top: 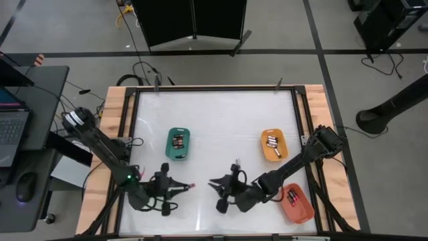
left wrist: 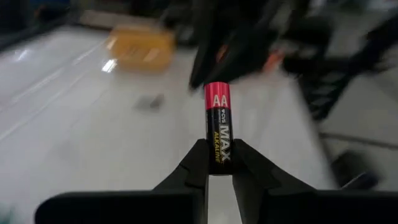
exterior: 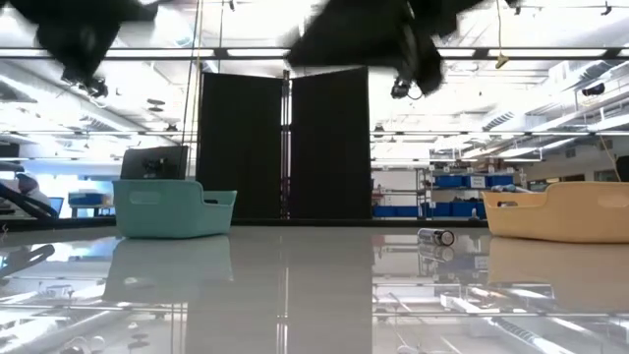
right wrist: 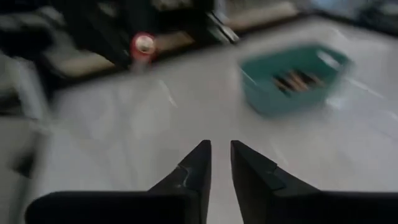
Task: Sort batteries
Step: Put the black and red battery into the orange bin
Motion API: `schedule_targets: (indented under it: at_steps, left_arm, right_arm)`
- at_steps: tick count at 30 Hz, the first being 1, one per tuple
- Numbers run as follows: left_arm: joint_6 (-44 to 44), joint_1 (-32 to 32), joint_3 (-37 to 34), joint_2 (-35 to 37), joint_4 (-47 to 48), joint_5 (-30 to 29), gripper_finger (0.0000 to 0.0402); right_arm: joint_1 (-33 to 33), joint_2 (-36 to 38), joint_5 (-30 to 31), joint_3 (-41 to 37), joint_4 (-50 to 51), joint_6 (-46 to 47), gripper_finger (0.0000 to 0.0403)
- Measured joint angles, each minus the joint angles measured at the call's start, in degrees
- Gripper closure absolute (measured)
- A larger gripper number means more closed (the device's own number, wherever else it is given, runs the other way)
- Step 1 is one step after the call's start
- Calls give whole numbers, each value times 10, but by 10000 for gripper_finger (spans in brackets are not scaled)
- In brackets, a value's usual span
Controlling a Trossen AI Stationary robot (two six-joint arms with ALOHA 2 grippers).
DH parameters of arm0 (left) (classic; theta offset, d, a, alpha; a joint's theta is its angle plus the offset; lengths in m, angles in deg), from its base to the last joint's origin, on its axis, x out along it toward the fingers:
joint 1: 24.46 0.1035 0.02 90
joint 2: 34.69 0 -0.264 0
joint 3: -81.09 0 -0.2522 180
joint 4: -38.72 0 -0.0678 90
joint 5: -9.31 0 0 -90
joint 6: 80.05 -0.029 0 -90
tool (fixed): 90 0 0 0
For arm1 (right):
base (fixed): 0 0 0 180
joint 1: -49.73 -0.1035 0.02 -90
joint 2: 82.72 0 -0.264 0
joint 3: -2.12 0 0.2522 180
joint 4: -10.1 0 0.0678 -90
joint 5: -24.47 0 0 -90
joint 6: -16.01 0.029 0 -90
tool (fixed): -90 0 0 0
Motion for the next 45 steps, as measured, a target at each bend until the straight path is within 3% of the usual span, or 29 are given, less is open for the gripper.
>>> schedule_targets:
  at_steps: [6,9,15,25,45]
  left_arm:
    - [-193,13,0,25,-192,110,353]
    - [-234,22,0,39,-228,140,353]
    - [-276,43,1,50,-289,171,353]
    - [-241,95,1,50,-304,228,353]
    - [-230,110,1,50,-298,241,353]
  right_arm:
    - [-3,0,-15,-6,-238,-184,341]
    - [-7,0,-26,-6,-332,-271,331]
    - [-11,0,-116,-6,-441,-360,293]
    - [-9,0,-141,-3,-468,-385,245]
    - [8,0,-141,24,-468,-407,247]
